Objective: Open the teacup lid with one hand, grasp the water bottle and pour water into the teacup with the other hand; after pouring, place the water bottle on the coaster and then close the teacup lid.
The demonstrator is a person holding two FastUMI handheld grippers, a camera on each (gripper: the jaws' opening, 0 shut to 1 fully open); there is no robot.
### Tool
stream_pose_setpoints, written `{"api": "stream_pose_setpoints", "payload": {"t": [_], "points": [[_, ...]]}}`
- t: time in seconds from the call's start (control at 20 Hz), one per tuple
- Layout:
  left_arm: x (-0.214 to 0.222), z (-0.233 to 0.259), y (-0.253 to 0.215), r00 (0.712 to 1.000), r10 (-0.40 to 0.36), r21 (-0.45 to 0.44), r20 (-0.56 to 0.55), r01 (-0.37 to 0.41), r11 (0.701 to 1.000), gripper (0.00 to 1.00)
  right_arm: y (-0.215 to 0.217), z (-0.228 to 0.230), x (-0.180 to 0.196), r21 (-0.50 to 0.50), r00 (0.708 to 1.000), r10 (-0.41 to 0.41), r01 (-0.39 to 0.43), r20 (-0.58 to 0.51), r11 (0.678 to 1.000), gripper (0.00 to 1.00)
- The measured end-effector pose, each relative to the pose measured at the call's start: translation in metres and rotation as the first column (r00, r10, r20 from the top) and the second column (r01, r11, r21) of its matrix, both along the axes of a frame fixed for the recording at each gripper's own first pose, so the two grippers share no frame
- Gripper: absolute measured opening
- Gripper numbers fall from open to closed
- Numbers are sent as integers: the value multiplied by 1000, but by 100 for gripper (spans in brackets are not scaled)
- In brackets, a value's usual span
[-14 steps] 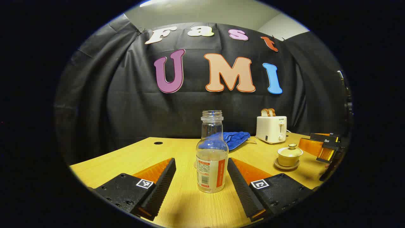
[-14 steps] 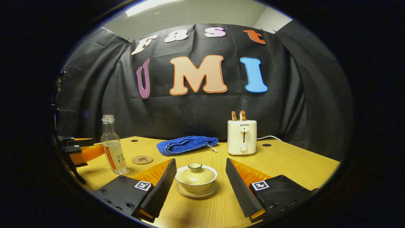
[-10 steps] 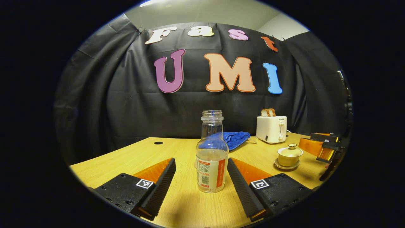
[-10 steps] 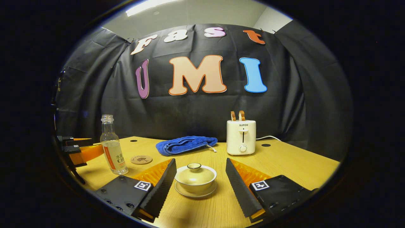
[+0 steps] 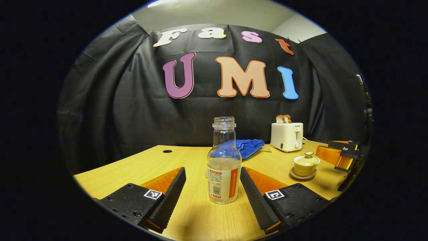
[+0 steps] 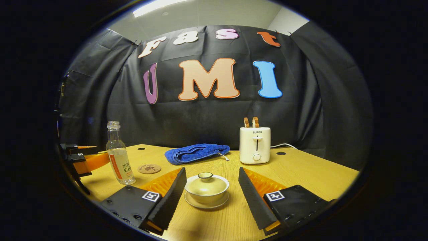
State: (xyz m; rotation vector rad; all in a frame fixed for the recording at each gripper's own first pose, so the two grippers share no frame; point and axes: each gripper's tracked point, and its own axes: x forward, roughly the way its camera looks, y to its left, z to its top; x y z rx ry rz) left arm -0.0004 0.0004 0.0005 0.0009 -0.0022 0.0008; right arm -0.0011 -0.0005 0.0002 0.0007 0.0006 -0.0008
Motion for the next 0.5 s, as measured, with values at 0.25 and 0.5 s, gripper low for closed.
{"api": "stream_pose_setpoints", "payload": {"t": [0.25, 0.5], "points": [[-1, 0, 0, 1000, 0, 0, -1, 0, 1000, 95, 0, 0, -1, 0, 1000, 0, 0, -1, 1000, 98], [1, 0, 1, 1000, 0, 0, 0, 0, 1000, 95, 8, -1, 5, 2, 999, 42, -42, -8, 999, 96]]}}
